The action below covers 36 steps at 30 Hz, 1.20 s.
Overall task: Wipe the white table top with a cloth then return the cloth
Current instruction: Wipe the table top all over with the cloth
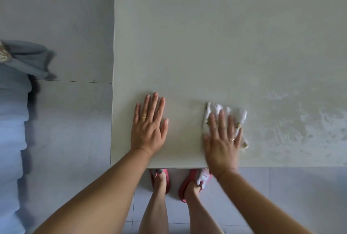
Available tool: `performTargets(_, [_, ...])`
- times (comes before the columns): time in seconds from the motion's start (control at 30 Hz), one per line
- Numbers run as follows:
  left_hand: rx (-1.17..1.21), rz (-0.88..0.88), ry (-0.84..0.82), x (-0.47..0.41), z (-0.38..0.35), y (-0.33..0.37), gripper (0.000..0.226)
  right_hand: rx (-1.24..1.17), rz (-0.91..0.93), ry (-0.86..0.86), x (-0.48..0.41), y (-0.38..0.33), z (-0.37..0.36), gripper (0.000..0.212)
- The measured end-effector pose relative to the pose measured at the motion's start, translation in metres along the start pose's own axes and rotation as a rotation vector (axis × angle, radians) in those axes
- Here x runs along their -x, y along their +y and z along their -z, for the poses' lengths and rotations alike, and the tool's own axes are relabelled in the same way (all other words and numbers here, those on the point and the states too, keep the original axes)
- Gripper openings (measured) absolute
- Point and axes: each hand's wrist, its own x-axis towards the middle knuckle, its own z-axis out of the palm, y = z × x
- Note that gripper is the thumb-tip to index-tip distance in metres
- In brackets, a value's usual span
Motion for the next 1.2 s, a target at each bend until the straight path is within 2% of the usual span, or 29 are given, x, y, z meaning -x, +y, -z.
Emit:
performTargets(0.03, [-0.001,0.005,0.002,0.0,0.0,0.0,0.059,-0.001,0.03,-0.032,0.016,-0.018,-0.006,0.062])
performTargets(0.13, [-0.016,0.009,-0.005,0.001,-0.001,0.0,0.059,0.089,0.382,-0.106,0.065,-0.047,-0.019,0.065])
performTargets(0.17, [-0.018,0.01,-0.007,0.002,-0.001,0.0,0.059,0.104,0.436,-0.11,0.069,-0.044,-0.017,0.062])
performTargets(0.33, [0.009,0.017,-0.016,0.0,0.001,0.0,0.059,-0.034,0.39,0.052,0.042,-0.048,-0.001,0.03])
performTargets(0.4, [0.013,0.02,-0.008,-0.002,0.002,0.0,0.058,-0.08,0.472,0.028,0.037,-0.052,-0.006,0.033])
performTargets(0.5, [0.02,0.007,0.004,0.0,0.001,-0.001,0.058,0.039,0.596,-0.004,0.028,-0.03,-0.013,0.048])
performTargets(0.53, [0.027,0.001,0.011,0.001,0.0,-0.001,0.058,0.073,0.544,0.006,0.02,-0.018,-0.014,0.051])
performTargets(0.6, [0.04,0.0,0.02,0.002,0.0,-0.001,0.057,0.093,0.321,0.037,0.008,-0.002,-0.013,0.054])
performTargets(0.7, [0.042,0.003,0.013,0.0,0.0,-0.001,0.058,0.09,0.041,0.067,0.016,-0.021,-0.023,0.062])
performTargets(0.77, [0.037,0.008,0.004,0.0,0.0,-0.001,0.059,0.122,0.095,0.054,0.04,-0.052,-0.038,0.066])
performTargets(0.83, [0.038,0.007,0.001,0.001,0.001,0.0,0.058,0.156,0.287,0.025,0.063,-0.069,-0.049,0.066])
performTargets(0.9, [0.041,0.002,-0.001,0.001,0.002,-0.001,0.058,0.182,0.459,0.011,0.061,-0.056,-0.047,0.063])
performTargets(0.97, [0.041,-0.003,-0.002,0.0,0.001,-0.001,0.058,0.213,0.48,0.02,0.049,-0.025,-0.038,0.061])
performTargets(1.03, [0.031,-0.001,0.001,0.001,-0.001,-0.001,0.06,0.21,0.324,0.034,0.037,0.014,-0.024,0.062])
performTargets(1.1, [0.012,0.003,0.002,0.001,-0.002,-0.001,0.061,0.15,0.072,0.024,0.032,0.036,-0.016,0.063])
performTargets(1.17, [-0.006,0.009,-0.005,0.0,-0.002,-0.001,0.062,0.076,-0.175,0.043,0.034,0.017,-0.022,0.063])
performTargets(1.2, [-0.012,0.011,-0.011,0.0,-0.001,0.0,0.063,0.048,-0.224,0.039,0.038,-0.002,-0.027,0.062])
